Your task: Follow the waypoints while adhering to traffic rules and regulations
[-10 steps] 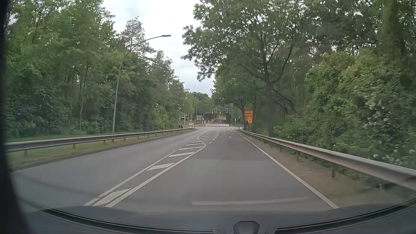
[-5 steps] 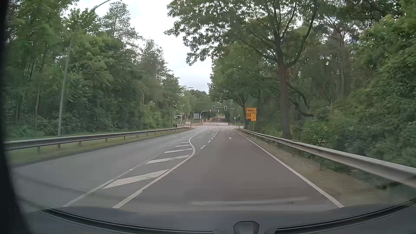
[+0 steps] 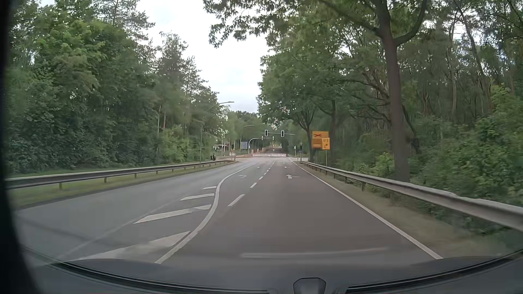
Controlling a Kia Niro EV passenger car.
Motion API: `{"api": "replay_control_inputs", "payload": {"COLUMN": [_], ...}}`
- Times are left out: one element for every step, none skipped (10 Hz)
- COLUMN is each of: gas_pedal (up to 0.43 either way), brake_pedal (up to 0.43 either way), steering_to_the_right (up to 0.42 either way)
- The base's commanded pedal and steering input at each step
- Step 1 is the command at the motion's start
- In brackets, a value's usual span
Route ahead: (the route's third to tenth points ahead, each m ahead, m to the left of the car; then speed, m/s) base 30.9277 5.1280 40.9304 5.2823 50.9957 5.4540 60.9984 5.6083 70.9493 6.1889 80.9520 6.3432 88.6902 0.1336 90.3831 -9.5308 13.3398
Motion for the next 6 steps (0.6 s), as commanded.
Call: {"api": "replay_control_inputs", "payload": {"gas_pedal": [0.0,0.0,0.0,0.0,0.0,0.0], "brake_pedal": [0.006,0.006,0.006,0.006,0.03,0.079], "steering_to_the_right": [0.008,0.008,0.008,0.008,0.009,0.008]}}
